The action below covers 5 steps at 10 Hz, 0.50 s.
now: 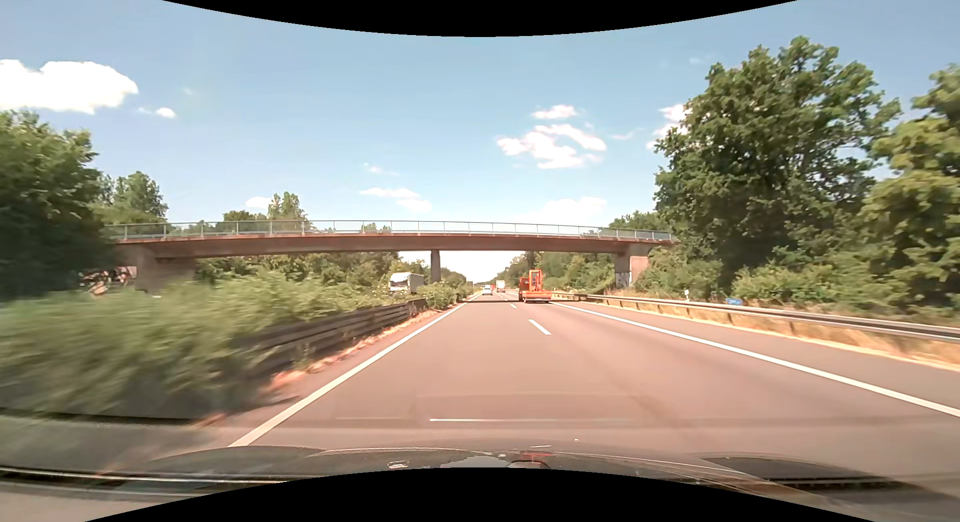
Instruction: Follow the waypoints while adhering to traffic rules and regulations
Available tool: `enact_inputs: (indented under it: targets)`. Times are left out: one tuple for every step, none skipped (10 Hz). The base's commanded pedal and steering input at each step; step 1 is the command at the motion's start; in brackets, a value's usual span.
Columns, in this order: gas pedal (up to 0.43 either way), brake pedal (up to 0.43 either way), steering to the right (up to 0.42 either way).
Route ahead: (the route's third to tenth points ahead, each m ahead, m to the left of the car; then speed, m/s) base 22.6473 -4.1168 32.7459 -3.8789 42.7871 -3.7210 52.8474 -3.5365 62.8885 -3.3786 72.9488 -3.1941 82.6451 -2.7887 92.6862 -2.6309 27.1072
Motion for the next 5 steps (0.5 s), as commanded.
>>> enact_inputs:
  targets:
    - [0.35, 0.0, -0.003]
    - [0.35, 0.0, -0.003]
    - [0.35, 0.0, -0.003]
    - [0.35, 0.0, -0.002]
    - [0.339, 0.0, -0.002]
